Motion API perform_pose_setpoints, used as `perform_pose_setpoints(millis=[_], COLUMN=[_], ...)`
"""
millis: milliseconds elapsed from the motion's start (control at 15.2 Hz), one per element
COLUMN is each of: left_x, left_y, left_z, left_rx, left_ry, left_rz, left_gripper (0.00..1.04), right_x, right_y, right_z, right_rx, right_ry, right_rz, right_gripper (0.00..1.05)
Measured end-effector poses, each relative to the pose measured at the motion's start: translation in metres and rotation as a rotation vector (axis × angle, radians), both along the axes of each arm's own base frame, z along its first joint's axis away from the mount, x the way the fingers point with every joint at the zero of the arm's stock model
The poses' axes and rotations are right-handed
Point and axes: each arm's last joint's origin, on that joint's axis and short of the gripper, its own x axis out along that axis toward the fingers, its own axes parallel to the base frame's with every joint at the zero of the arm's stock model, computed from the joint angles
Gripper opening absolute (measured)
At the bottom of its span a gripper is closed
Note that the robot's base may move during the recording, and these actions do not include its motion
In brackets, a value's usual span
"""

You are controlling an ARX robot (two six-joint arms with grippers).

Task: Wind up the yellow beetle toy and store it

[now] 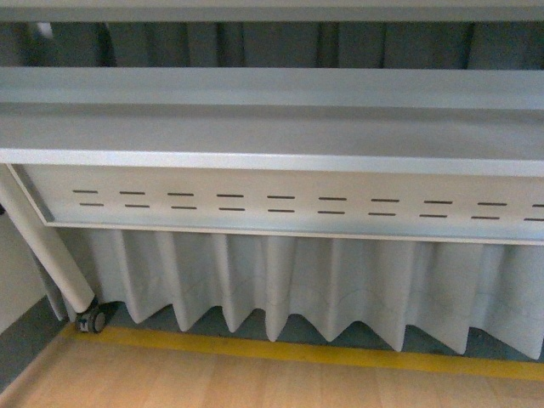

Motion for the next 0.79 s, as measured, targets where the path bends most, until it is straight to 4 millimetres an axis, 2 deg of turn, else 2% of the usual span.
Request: perform_pose_setpoints(millis=[791], left_x=[0.0000], left_y=[0.0000], left_z=[0.0000], left_rx=[0.000], left_ry=[0.000], left_rz=[0.000], left_gripper=[0.98], right_x=[0.0000], right_y=[0.0000], right_z=[0.0000], right_rx=[0.000], right_ry=[0.000], right_rz=[0.000], right_gripper=[0.98])
